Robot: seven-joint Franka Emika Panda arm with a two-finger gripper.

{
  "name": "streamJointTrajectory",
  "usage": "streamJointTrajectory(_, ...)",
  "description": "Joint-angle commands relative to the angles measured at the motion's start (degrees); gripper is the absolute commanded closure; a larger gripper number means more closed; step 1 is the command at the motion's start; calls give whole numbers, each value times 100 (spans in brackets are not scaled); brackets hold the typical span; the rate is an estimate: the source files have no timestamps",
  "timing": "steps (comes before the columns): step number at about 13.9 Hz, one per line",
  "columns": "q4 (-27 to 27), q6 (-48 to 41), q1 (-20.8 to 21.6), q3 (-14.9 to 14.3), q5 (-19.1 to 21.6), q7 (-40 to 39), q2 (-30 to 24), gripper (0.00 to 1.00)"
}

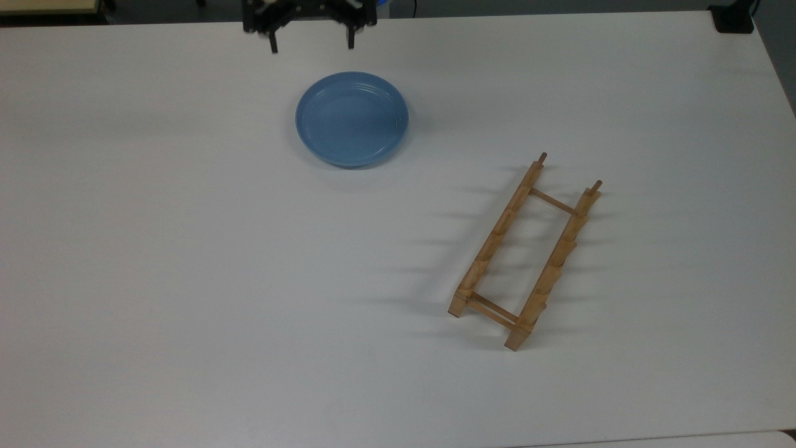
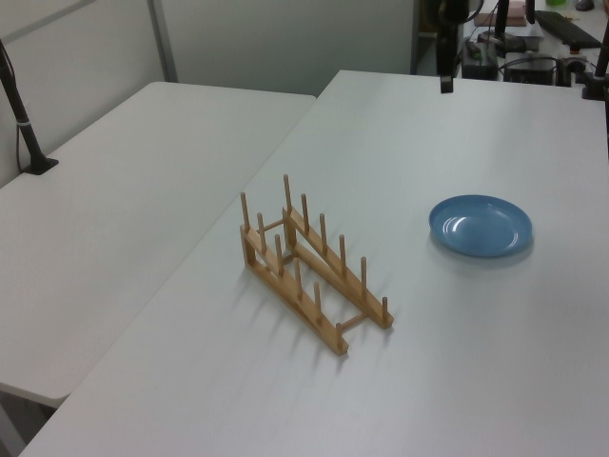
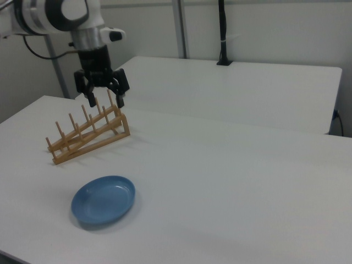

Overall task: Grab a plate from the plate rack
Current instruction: 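Open the gripper, release the plate, and raise the gripper away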

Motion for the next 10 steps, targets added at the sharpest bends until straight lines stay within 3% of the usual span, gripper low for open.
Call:
streamJointTrajectory(1, -651, 522, 85, -47, 92, 773, -565, 0)
streamJointTrajectory(10, -599, 330, 41, -38, 48, 907, -557, 0)
